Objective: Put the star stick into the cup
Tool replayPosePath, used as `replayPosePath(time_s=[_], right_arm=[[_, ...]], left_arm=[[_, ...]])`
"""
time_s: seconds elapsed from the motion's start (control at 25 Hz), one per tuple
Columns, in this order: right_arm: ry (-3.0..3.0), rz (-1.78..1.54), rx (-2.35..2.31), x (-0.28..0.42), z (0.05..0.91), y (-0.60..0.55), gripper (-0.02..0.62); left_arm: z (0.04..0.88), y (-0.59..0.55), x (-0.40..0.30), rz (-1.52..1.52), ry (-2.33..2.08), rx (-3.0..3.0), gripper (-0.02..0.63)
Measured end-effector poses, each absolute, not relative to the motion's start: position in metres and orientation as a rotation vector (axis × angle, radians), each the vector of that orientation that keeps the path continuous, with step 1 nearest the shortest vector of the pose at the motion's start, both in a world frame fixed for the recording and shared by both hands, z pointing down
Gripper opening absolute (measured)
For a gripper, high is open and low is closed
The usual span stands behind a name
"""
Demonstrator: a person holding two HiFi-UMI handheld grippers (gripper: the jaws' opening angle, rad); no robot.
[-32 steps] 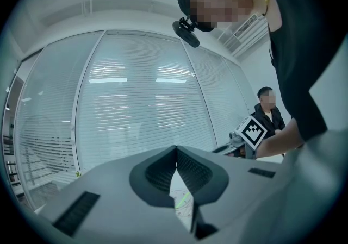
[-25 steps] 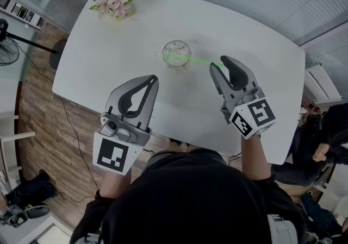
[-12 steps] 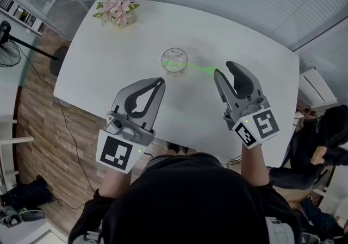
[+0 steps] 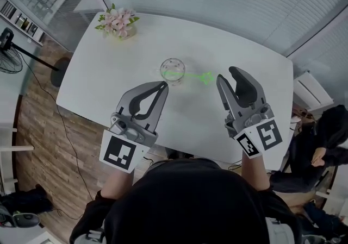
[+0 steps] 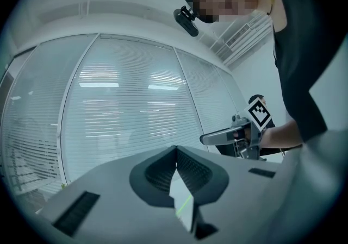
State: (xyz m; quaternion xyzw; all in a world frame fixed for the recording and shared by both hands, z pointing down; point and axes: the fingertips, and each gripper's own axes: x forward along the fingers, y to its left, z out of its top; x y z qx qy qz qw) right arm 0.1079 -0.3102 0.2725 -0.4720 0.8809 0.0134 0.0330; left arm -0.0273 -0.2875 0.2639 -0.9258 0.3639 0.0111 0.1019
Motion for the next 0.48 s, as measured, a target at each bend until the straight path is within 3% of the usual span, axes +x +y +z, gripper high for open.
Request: replayPosePath(time_s=[0.48], right_arm=[[2.675,0.072,-1.472,0.112,0.255,-0.297,0.113]], left_arm=[[0.254,-0.286,-0.017,0.039,1.020,-2.739,0.014]])
